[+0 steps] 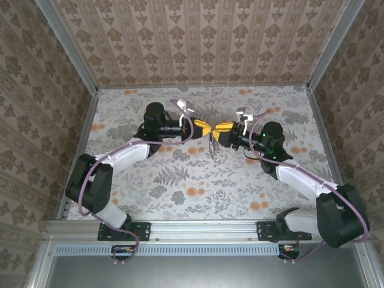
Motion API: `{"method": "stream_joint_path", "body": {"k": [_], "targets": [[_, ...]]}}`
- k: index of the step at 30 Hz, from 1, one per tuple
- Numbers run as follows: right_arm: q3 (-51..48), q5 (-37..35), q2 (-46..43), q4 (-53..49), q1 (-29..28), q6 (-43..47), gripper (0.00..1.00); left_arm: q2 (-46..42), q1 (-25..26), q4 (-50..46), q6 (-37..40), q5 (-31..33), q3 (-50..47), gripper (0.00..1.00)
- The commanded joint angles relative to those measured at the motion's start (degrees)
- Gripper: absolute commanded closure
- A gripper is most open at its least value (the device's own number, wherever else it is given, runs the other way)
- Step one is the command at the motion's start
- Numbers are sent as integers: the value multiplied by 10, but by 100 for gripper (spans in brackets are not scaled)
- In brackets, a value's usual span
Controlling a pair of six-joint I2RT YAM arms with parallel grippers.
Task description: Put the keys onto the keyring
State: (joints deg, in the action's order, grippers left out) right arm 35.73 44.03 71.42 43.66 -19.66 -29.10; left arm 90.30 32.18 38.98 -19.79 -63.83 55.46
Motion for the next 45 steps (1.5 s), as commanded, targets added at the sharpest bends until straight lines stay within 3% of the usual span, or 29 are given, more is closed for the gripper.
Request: {"method": "stream_joint_path", "body": {"k": [1,13,23,27,34,38,40,45], "targets": [[19,15,13,33,-4,-11,57,7,-1,29,-12,-17,4,100],[25,16,28,51,-4,-18,67,10,4,19,-7,-20,10,100],[30,43,39,62,-4,-25,86,15,7,15,-6,-22,14,100],[31,57,42,61,-5,-24,100,16,7,14,-5,-21,17,100],[33,40,30,3,-3,16,100,12,1,-6,2,-7,22,100],[59,15,5,-127,1,95,100,-18,-19,-56,32,2,23,78],[78,4,-5,-196,2,139,100,-41,-28,-138,86,7,33,68],[134,5,1,-316,9,213,100,-67,-29,-371,237,15,95,59]]}}
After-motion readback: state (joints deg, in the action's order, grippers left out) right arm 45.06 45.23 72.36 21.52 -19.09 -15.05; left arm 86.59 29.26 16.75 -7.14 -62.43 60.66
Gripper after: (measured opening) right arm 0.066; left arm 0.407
